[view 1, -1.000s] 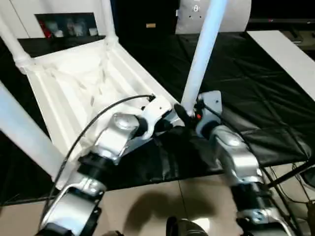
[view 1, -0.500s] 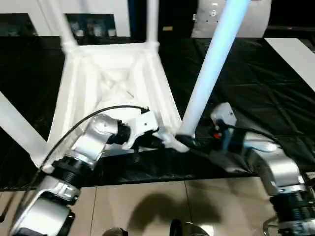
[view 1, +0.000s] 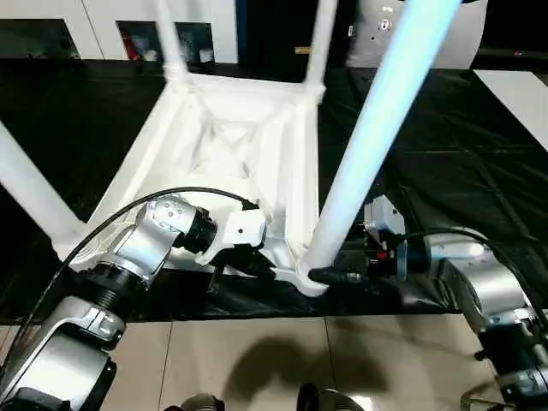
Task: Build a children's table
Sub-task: Rotate leg to tighten
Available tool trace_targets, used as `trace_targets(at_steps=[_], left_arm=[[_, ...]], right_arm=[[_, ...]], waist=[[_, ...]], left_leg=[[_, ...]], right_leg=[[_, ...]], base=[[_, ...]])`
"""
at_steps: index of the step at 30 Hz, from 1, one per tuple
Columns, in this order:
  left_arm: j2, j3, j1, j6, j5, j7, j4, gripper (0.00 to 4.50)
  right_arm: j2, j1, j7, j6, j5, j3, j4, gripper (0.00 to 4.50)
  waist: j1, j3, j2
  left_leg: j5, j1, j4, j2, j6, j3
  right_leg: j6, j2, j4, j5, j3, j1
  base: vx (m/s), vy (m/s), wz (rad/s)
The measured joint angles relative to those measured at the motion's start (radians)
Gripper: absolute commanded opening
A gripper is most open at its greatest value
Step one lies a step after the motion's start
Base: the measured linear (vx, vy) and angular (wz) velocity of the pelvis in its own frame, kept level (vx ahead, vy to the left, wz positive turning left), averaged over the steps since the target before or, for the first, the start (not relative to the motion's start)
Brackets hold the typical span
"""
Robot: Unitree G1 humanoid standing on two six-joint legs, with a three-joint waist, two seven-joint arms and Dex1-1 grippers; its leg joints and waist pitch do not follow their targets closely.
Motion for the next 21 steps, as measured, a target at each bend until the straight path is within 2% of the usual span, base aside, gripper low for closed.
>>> trace_targets(at_steps=[1, 3, 5, 7, 10, 21], left_arm=[[0.0, -0.003, -0.002, -0.004, 0.0, -0.005, 0.002, 0.0], [0.0, -0.011, -0.007, -0.013, 0.0, -0.011, 0.003, 0.0], [-0.003, -0.016, -0.014, -0.02, -0.001, -0.012, 0.012, 0.0], [-0.008, -0.016, -0.019, -0.029, 0.0, -0.012, 0.023, 0.0], [-0.011, -0.016, -0.021, -0.039, 0.001, -0.012, 0.03, 0.0], [-0.015, -0.021, -0.025, -0.059, 0.0, -0.022, 0.047, 0.0]], right_arm=[[-0.002, -0.002, 0.011, 0.0, 0.005, 0.004, 0.001, 3.63], [-0.005, -0.004, 0.036, 0.0, 0.014, 0.017, 0.001, 3.62], [-0.005, -0.005, 0.055, 0.007, 0.019, 0.025, 0.002, 3.27], [-0.007, -0.005, 0.08, 0.02, 0.021, 0.032, 0.002, 3.18], [-0.01, -0.005, 0.093, 0.024, 0.023, 0.034, 0.002, 2.83], [-0.022, -0.01, 0.106, 0.036, 0.027, 0.035, 0.001, 2.15]], waist=[[0.001, 0.0, 0.0], [0.003, 0.0, -0.001], [0.006, 0.0, -0.001], [0.008, 0.0, -0.001], [0.011, 0.0, -0.002], [0.018, -0.001, -0.002]], left_leg=[[0.0, 0.0, 0.0, 0.0, 0.0, 0.0], [0.0, 0.0, 0.0, 0.0, 0.0, 0.0], [0.0, 0.0, 0.001, 0.0, 0.0, 0.0], [0.0, 0.0, 0.001, 0.0, 0.0, 0.0], [0.0, 0.0, 0.002, 0.0, 0.0, 0.0], [0.0, 0.0, 0.002, 0.0, 0.0, 0.0]], right_leg=[[0.0, 0.0, 0.0, 0.0, 0.0, 0.0], [0.0, 0.0, 0.0, 0.0, 0.0, 0.0], [0.0, 0.0, 0.001, 0.0, 0.0, 0.0], [0.0, 0.0, 0.001, 0.0, 0.0, 0.0], [0.0, 0.0, 0.001, 0.0, 0.0, 0.0], [0.0, 0.0, 0.001, 0.0, 0.0, 0.0]], base=[[0.0, 0.0, 0.0], [0.0, 0.0, 0.0], [0.0, 0.0, 0.0], [0.0, 0.0, 0.0], [0.0, 0.0, 0.0], [0.0, 0.0, 0.0]])
